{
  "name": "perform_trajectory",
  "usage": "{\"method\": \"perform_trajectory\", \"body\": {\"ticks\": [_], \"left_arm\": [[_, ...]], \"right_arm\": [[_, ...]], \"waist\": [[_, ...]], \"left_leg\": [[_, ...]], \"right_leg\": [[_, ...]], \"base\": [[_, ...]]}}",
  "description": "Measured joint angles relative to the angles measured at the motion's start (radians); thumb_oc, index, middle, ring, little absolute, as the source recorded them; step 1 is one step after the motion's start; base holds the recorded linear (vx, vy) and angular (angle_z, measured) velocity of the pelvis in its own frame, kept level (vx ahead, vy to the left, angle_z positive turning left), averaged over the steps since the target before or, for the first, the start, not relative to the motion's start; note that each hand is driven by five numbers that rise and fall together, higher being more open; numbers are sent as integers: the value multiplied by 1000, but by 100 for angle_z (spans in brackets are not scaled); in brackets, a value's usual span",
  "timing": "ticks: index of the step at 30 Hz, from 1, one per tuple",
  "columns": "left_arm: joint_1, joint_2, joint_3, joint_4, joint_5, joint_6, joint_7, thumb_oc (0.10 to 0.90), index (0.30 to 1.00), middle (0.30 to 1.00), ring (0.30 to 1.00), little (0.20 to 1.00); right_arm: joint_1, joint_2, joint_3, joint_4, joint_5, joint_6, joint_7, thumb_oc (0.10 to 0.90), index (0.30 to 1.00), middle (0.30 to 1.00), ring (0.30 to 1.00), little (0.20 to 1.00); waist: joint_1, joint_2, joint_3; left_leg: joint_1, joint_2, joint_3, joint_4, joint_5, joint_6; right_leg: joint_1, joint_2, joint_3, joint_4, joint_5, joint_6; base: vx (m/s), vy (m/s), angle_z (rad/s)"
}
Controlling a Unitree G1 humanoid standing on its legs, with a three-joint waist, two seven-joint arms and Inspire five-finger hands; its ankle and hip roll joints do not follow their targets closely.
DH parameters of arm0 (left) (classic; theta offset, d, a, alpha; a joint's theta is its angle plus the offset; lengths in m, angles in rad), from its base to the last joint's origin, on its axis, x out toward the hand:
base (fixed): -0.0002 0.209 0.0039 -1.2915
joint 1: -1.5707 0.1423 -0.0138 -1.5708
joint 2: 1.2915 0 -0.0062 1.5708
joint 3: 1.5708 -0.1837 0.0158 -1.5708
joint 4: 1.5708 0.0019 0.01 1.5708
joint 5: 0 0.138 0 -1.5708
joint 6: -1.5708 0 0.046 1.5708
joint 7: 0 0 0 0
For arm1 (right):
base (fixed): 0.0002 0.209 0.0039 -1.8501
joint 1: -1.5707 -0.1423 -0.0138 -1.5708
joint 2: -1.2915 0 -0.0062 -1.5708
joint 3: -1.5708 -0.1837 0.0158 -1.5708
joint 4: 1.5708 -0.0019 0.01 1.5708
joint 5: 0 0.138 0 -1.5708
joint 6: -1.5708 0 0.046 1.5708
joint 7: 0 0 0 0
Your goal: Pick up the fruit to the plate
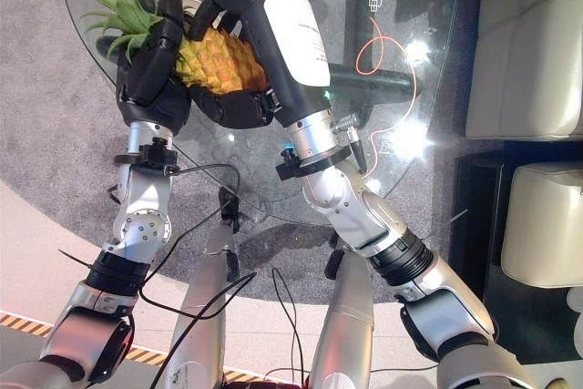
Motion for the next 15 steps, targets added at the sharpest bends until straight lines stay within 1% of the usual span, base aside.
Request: {"method": "perform_trajectory", "body": {"ticks": [3, 4, 5, 6, 7, 8, 13, 15], "left_arm": [[0, 0, 1, 0, 0, -1, 0, 100, 300, 300, 300, 200], [0, 0, 0, 0, 1, -1, 0, 100, 300, 300, 300, 200], [0, 0, 0, 0, 1, -1, -1, 100, 300, 300, 300, 200], [0, -1, 1, 0, 1, -2, -1, 100, 300, 300, 300, 200], [0, -1, 1, 0, 1, -4, -1, 100, 300, 300, 300, 200], [0, -1, 2, 0, 1, -8, -1, 100, 300, 300, 300, 200], [-6, -21, 31, 0, 1, -24, 0, 100, 300, 300, 300, 200], [-15, -19, 30, 0, 2, -25, 0, 100, 300, 300, 300, 200]], "right_arm": [[0, 0, 0, 0, 0, -3, 1, 100, 300, 300, 300, 200], [0, 1, 0, 0, 0, -3, 1, 152, 345, 345, 345, 252], [0, 2, -1, 0, 1, -3, 1, 152, 345, 345, 345, 252], [0, 2, -1, 0, 2, -4, 1, 300, 472, 472, 472, 400], [0, 5, -1, -1, 2, -4, 1, 690, 806, 806, 806, 790], [1, 7, -1, -1, 2, -4, 1, 800, 900, 900, 900, 900], [4, 18, 7, -20, 2, -4, 1, 800, 900, 900, 900, 900], [4, 30, 19, -35, 3, -15, 6, 800, 900, 900, 900, 900]], "waist": [[-1, 0, 0], [-2, 0, 0], [-2, 0, 0], [-2, 0, 0], [-2, 0, 0], [-3, 0, 0], [-9, 0, 0], [-12, 0, 0]], "left_leg": [[0, 0, 0, 0, 0, 0], [0, 0, 0, 0, 0, 0], [0, 0, 0, 0, 0, 0], [-1, 0, 0, 0, 0, 0], [-1, 0, 0, 0, 0, 0], [-1, 0, 0, -1, 0, 0], [-1, 0, 0, -2, 0, 0], [-1, 0, 0, -2, 0, 0]], "right_leg": [[0, 0, 0, -1, 0, 0], [0, 0, 0, -1, 0, 0], [-1, 0, 0, -1, 0, 0], [-1, 0, 0, -1, 0, 0], [-1, 0, 0, -1, 0, 0], [-1, 0, 0, -1, 0, 0], [-2, 1, 0, -2, 0, 0], [-2, 1, 0, -3, 0, 0]], "base": [[0, 0, 0], [0, 0, 0], [0, 0, 0], [0, 0, 0], [0, 0, 0], [0, 0, 0], [0, 0, 0], [0, 0, 0]]}}
